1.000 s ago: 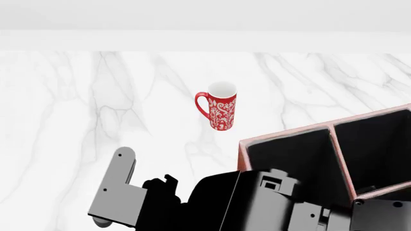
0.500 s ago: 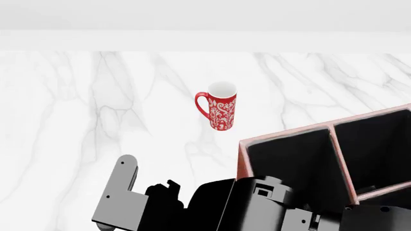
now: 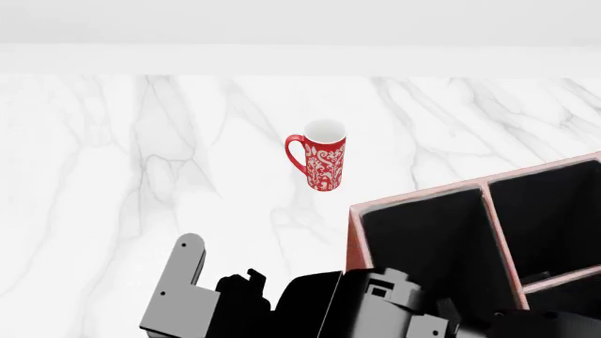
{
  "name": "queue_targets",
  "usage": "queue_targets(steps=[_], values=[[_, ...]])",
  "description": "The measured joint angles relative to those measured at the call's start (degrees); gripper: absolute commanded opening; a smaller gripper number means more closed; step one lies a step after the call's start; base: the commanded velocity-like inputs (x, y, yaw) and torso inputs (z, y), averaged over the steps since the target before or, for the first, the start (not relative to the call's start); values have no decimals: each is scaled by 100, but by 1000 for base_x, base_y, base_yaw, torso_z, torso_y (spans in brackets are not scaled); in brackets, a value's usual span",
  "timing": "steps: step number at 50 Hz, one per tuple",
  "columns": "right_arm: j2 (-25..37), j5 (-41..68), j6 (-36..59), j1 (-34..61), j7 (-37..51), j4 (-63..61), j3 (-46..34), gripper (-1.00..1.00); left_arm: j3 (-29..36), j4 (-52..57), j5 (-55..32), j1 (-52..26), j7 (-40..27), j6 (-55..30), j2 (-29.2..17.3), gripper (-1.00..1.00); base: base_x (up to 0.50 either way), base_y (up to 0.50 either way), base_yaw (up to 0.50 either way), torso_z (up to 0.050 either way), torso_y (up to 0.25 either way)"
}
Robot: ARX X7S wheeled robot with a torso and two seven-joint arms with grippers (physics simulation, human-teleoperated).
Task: Pick up the book and place it in the left compartment of the caddy.
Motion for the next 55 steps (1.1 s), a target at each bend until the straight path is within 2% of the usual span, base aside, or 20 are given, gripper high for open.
queue_targets(steps=[55], values=[[-138,-240,-282,-388,-114,370,-69,100,-11,25,9,6,10,2,-1,100,0,0,0,0,0]])
